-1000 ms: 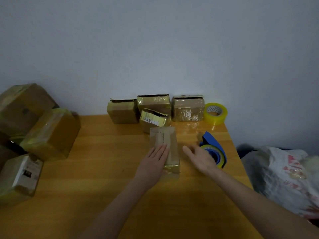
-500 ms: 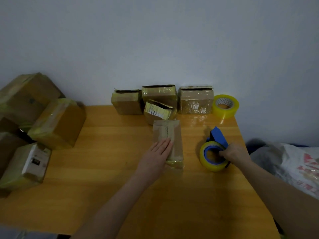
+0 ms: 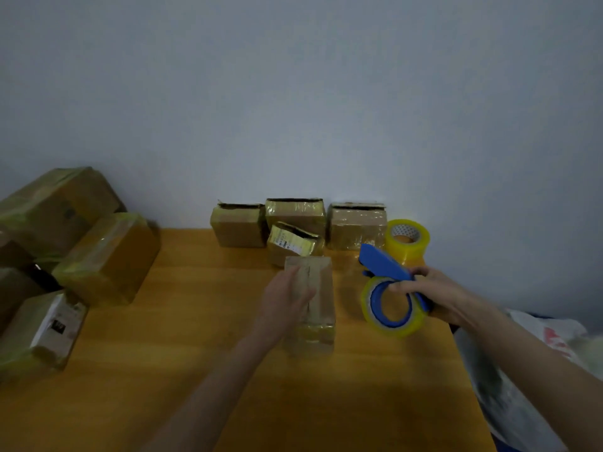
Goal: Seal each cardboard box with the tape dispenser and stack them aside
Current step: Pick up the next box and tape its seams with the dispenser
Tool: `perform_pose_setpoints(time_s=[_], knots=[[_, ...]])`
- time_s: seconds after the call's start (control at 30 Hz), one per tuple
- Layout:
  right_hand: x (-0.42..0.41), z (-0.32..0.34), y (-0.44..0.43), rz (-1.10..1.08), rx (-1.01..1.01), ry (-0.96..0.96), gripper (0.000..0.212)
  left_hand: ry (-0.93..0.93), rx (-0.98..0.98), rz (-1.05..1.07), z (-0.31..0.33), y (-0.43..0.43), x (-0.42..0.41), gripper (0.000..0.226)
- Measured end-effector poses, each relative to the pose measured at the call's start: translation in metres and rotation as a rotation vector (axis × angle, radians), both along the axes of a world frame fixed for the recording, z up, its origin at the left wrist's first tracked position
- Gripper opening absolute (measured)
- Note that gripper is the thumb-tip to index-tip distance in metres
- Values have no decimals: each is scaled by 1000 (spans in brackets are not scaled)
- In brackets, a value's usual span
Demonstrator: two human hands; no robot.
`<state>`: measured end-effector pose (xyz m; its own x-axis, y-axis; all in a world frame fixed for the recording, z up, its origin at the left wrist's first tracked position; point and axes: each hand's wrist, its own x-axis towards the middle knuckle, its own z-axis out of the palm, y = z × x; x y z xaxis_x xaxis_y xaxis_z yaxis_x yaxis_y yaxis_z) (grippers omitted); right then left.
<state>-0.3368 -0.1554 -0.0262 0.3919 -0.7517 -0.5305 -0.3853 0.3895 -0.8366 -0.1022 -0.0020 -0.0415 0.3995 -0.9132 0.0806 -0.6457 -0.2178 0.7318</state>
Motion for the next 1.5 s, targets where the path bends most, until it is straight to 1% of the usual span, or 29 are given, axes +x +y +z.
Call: perform_pose_setpoints(time_s=[0.07,0.1,0.13,0.17,0.23,0.33,0.47,0.53,0.6,0.67,0.73,0.83,0.9,0.97,1.07,1.17,1.3,1.5], knots=[[1,11,7,70,-87,-18,49,310,-15,71,15,-2,-2,44],[2,16,12,118,-142,-13,50,477,-6,68,21,-2,-4,42],[4,21,17,163,-195,-9,50,606,5,68,26,-1,-5,43],[6,24,22,199,-240,-10,51,685,15,77,30,0,-6,46],[9,30,30,256,-308,-13,56,760,36,107,35,2,-8,50],[12,32,38,331,-354,-30,66,839,94,156,38,4,-9,52],[17,34,45,398,-389,-39,63,883,175,155,37,9,-6,54],[18,35,46,439,-403,-32,64,931,182,154,37,11,-5,48],[19,35,48,485,-421,-21,64,973,160,147,35,13,-4,36],[19,35,50,522,-446,-5,63,973,113,153,33,15,-3,24],[21,37,53,553,-491,19,63,882,88,184,31,15,-2,12],[25,40,57,634,-629,93,62,677,101,173,25,18,-3,13],[26,41,59,680,-719,142,62,627,97,169,21,21,-3,14],[25,42,58,701,-753,162,64,615,95,183,19,27,1,13],[16,40,54,724,-751,194,64,606,78,264,16,40,17,17],[-2,35,46,720,-705,241,61,568,70,362,9,60,39,20],[-17,25,41,728,-639,258,60,533,120,383,-7,73,42,21],[-23,11,36,731,-625,307,59,489,140,385,-20,70,34,24]])
